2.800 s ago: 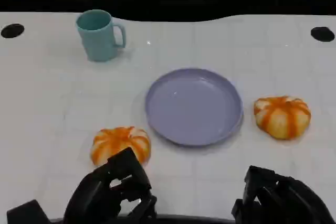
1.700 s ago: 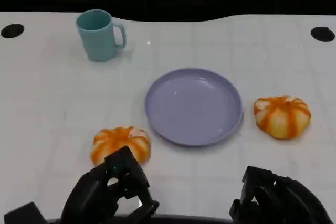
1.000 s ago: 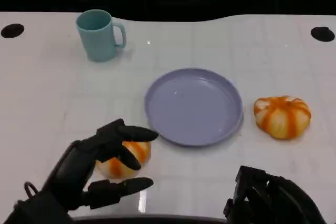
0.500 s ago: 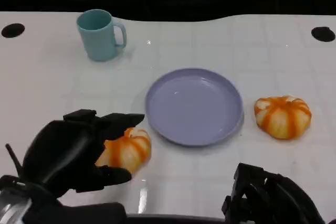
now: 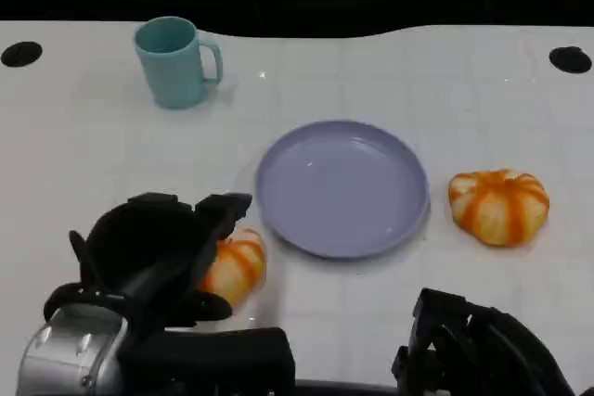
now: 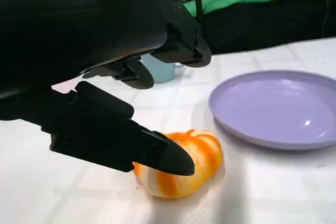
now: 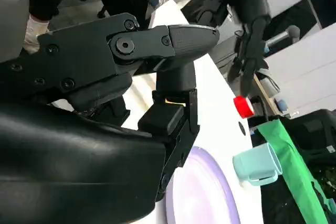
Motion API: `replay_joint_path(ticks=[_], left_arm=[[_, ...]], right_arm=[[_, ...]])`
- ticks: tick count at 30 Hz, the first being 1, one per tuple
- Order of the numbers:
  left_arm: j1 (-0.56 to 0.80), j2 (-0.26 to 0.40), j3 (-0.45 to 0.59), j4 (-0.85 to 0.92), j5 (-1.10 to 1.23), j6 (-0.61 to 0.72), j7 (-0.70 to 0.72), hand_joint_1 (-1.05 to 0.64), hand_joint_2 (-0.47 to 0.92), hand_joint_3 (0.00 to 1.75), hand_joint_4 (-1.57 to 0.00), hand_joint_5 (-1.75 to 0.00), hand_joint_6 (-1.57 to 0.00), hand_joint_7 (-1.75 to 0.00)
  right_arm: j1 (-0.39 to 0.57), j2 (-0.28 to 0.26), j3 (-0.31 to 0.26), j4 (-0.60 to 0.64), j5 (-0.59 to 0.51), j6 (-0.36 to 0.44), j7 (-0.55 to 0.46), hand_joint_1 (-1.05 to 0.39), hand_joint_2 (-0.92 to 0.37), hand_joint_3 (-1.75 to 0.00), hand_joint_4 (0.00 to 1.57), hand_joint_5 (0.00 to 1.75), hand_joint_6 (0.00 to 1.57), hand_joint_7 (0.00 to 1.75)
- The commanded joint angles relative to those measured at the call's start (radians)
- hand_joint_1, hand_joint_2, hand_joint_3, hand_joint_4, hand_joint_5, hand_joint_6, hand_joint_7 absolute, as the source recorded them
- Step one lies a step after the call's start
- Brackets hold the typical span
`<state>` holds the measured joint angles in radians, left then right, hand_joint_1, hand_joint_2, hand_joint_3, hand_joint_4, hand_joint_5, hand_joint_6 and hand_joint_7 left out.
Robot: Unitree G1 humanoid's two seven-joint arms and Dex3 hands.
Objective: Grasp the bread from the table and place it into the plate.
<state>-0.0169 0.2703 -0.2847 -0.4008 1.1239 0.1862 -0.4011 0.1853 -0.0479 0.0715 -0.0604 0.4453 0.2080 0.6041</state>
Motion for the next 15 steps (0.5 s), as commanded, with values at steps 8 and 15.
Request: replay_joint_path(ticks=[8, 15], left_arm=[[-0.132, -0.04, -0.084, 0.2, 0.067, 0.109, -0.052, -0.64, 0.9, 0.0, -0.34, -0.17, -0.25, 0.0], [-0.208, -0.065, -0.105, 0.366, 0.036, 0.139, 0.003, -0.63, 0.89, 0.0, -0.32, -0.14, -0.24, 0.0]], right_arm=[[0.011, -0.017, -0.01, -0.013, 0.007, -0.004, 0.005, -0.71, -0.92, -0.25, 0.85, 1.63, 0.75, 1.43], [0.011, -0.018, -0.007, -0.008, 0.001, -0.016, 0.009, -0.71, -0.92, -0.26, 0.85, 1.63, 0.75, 1.44]])
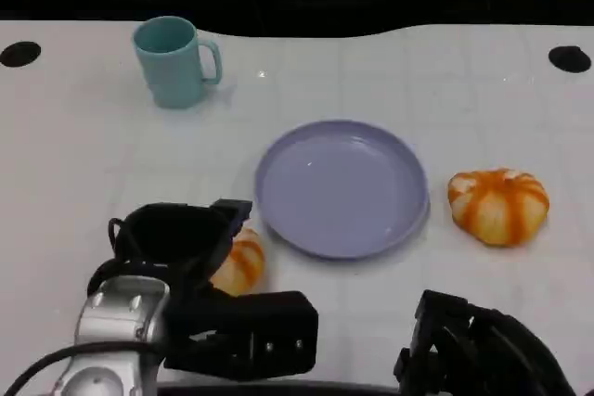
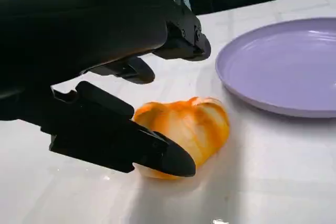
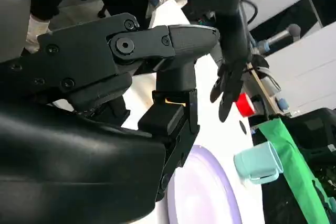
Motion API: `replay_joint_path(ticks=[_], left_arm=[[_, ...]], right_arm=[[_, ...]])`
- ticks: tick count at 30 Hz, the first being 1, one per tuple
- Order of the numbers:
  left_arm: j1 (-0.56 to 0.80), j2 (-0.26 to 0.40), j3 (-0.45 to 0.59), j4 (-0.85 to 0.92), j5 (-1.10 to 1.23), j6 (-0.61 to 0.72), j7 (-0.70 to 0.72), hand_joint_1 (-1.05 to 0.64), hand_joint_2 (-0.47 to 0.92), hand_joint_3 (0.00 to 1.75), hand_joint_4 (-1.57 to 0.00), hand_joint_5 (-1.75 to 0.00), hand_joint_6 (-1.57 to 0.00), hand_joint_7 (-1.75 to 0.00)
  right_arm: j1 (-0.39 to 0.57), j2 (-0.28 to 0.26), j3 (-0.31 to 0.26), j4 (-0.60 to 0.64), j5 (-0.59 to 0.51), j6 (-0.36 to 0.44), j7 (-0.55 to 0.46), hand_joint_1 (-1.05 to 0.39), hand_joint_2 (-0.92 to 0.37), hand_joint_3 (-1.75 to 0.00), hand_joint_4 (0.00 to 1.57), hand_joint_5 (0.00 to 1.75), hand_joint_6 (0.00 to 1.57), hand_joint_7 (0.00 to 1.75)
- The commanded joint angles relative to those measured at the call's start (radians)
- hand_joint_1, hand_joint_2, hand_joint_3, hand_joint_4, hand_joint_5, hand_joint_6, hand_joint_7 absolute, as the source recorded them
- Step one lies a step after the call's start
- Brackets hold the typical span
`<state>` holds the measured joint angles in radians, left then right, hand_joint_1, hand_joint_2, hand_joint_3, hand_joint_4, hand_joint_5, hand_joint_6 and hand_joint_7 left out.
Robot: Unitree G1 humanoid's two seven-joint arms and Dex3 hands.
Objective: Grasp the bread from the table and place it into the plate.
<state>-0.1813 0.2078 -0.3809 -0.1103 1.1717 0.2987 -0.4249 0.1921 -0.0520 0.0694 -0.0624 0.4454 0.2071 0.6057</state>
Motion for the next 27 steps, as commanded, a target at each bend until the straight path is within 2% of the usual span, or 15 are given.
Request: replay_joint_path(ticks=[1, 10, 27], left_arm=[[-0.055, -0.003, -0.012, 0.098, -0.015, 0.03, 0.031, -0.64, 0.9, 0.0, -0.31, -0.13, -0.23, 0.0], [-0.127, 0.0, -0.042, 0.243, -0.067, 0.052, 0.065, -0.66, 0.89, 0.0, -0.28, -0.1, -0.19, 0.0], [-0.175, 0.026, -0.11, 0.367, -0.167, 0.049, 0.065, -0.64, 0.86, 0.0, -0.35, -0.1, -0.25, -0.01]], right_arm=[[0.004, -0.015, -0.005, -0.006, 0.002, -0.013, 0.008, -0.71, -0.92, -0.26, 0.85, 1.63, 0.75, 1.44], [0.004, -0.014, -0.007, -0.002, 0.006, -0.013, 0.01, -0.71, -0.92, -0.26, 0.86, 1.62, 0.75, 1.44], [0.008, -0.014, -0.008, -0.006, 0.007, -0.016, 0.012, -0.71, -0.92, -0.26, 0.86, 1.62, 0.75, 1.43]])
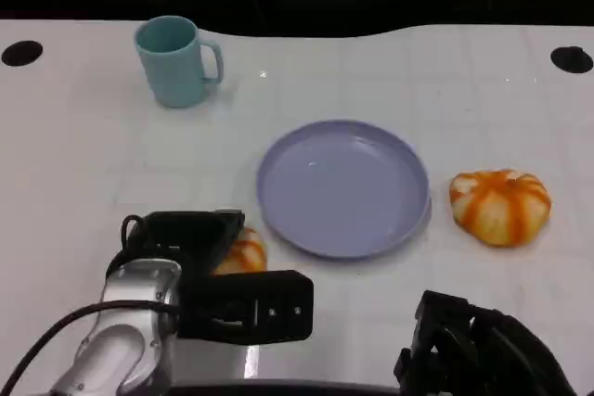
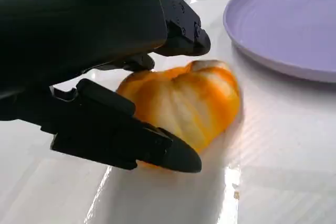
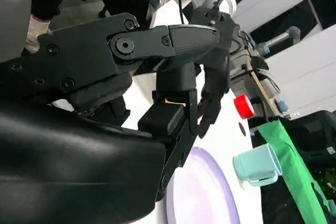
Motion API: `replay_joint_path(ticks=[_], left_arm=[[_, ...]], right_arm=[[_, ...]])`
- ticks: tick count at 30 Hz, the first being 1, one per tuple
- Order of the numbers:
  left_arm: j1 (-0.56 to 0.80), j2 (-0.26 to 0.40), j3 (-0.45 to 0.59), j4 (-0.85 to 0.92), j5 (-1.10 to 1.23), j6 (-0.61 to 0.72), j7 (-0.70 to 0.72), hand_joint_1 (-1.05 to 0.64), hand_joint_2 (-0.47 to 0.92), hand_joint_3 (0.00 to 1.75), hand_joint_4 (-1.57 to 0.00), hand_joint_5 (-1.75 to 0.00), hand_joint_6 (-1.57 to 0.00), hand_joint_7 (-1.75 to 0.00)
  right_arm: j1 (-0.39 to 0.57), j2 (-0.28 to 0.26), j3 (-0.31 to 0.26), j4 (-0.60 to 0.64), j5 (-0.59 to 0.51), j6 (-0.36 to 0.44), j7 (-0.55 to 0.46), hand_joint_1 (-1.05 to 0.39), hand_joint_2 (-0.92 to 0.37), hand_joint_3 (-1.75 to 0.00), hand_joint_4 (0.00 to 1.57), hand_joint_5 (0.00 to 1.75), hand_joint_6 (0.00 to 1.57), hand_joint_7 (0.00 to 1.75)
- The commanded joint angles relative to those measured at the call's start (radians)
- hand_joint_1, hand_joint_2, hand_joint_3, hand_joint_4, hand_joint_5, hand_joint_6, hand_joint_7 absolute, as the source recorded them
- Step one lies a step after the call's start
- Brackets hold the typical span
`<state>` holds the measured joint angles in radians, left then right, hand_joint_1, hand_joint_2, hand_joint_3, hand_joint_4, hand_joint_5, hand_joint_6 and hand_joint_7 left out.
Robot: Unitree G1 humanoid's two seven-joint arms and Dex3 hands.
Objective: Grasp the bread from the table and place it into the plate.
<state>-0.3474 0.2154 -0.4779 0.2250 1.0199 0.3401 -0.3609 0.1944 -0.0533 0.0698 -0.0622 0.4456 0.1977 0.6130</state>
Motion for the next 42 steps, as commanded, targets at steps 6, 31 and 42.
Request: replay_joint_path(ticks=[6, 31, 42], left_arm=[[-0.019, 0.019, -0.028, 0.072, -0.027, 0.014, 0.019, -0.61, 0.86, 0.0, -0.38, -0.1, -0.26, -0.01], [-0.02, 0.054, -0.115, 0.363, -0.03, -0.241, 0.616, -0.29, 0.92, 0.2, -0.73, -1.74, -1.2, -0.18], [-0.005, 0.056, -0.099, 0.345, -0.059, -0.273, 0.719, -0.24, 0.92, 0.15, -0.76, -1.75, -0.68, -1.3]], right_arm=[[0.007, -0.013, -0.008, -0.005, 0.003, -0.013, 0.006, -0.71, -0.92, -0.26, 0.86, 1.62, 0.75, 1.44], [0.01, -0.017, -0.011, -0.011, 0.004, -0.011, 0.008, -0.71, -0.92, -0.27, 0.86, 1.62, 0.76, 1.43], [0.01, -0.019, -0.02, -0.01, 0.016, -0.003, 0.013, -0.7, -0.92, -0.27, 0.86, 1.62, 0.75, 1.42]])
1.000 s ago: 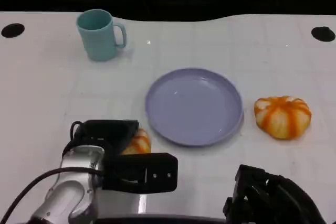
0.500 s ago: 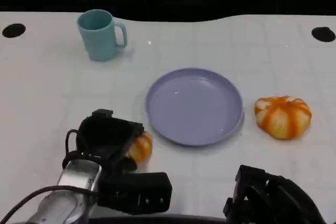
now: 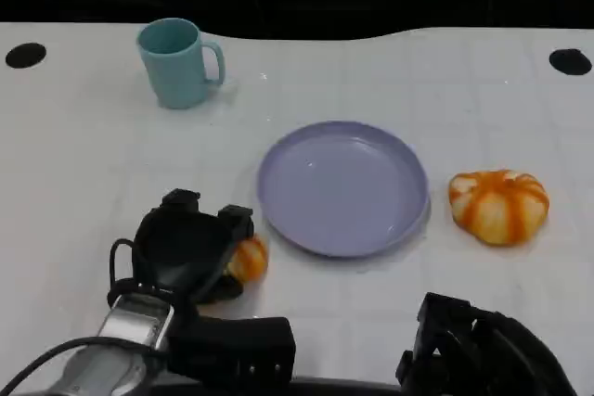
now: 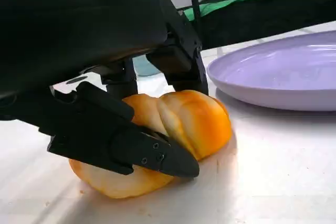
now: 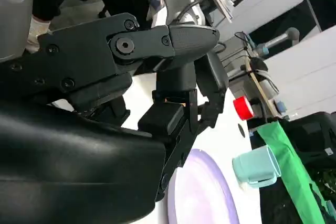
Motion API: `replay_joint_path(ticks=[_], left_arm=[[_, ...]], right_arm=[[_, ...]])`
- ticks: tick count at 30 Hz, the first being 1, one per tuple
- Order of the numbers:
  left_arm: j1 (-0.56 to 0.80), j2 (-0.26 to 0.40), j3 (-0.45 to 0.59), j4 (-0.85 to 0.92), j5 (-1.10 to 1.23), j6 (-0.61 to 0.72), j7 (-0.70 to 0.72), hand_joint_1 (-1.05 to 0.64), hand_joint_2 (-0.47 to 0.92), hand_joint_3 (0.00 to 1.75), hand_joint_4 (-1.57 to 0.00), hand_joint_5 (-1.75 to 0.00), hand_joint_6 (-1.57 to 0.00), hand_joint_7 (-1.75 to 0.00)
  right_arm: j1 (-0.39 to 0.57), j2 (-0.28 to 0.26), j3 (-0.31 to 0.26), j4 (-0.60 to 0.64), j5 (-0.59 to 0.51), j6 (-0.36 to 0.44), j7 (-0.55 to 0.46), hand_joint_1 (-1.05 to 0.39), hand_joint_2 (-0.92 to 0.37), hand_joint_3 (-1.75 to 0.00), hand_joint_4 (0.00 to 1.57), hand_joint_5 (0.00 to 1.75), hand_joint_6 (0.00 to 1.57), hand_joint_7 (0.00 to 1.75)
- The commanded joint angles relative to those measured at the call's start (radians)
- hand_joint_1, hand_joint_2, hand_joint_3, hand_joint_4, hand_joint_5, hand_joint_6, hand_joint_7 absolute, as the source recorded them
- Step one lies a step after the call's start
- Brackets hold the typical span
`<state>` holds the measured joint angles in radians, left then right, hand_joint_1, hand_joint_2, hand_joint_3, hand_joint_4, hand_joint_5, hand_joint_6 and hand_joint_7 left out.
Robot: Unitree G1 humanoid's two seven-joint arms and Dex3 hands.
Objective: Grasp the bread from the table and place it into the plate.
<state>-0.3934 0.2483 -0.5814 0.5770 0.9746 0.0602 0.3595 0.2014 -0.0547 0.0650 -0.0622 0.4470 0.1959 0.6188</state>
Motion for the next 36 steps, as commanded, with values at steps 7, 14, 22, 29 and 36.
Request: replay_joint_path(ticks=[7, 14, 22, 29, 36], left_arm=[[0.093, 0.053, 0.039, -0.148, -0.018, 0.008, 0.018, -0.2, 0.92, 0.16, -0.79, -1.75, -0.54, -1.74], [0.136, 0.092, 0.067, -0.283, -0.005, 0.017, 0.009, -0.18, 0.92, 0.14, -0.75, -1.75, -0.54, -1.75], [0.141, 0.118, 0.102, -0.355, -0.019, -0.011, -0.011, -0.17, 0.92, 0.08, -0.76, -1.75, -0.55, -1.73], [0.133, 0.131, 0.137, -0.431, -0.031, -0.001, -0.107, -0.17, 0.92, 0.14, -0.77, -1.75, -0.73, -1.39], [0.105, 0.133, 0.177, -0.473, -0.042, -0.049, -0.1, -0.14, 0.87, 0.3, -0.82, -1.75, -0.64, -1.73]], right_arm=[[0.002, -0.018, -0.02, -0.01, 0.023, 0.009, 0.004, -0.7, -0.92, -0.25, 0.86, 1.61, 0.76, 1.39], [-0.001, -0.018, -0.016, -0.001, 0.017, 0.001, 0.006, -0.7, -0.92, -0.25, 0.86, 1.62, 0.76, 1.39], [-0.002, -0.013, -0.011, -0.002, 0.017, 0.006, 0.0, -0.7, -0.92, -0.25, 0.86, 1.62, 0.77, 1.39], [-0.005, -0.004, -0.006, 0.0, 0.014, 0.01, -0.009, -0.71, -0.92, -0.24, 0.85, 1.62, 0.76, 1.4], [-0.009, 0.008, -0.002, 0.005, 0.015, 0.015, -0.017, -0.71, -0.92, -0.23, 0.84, 1.62, 0.76, 1.41]])
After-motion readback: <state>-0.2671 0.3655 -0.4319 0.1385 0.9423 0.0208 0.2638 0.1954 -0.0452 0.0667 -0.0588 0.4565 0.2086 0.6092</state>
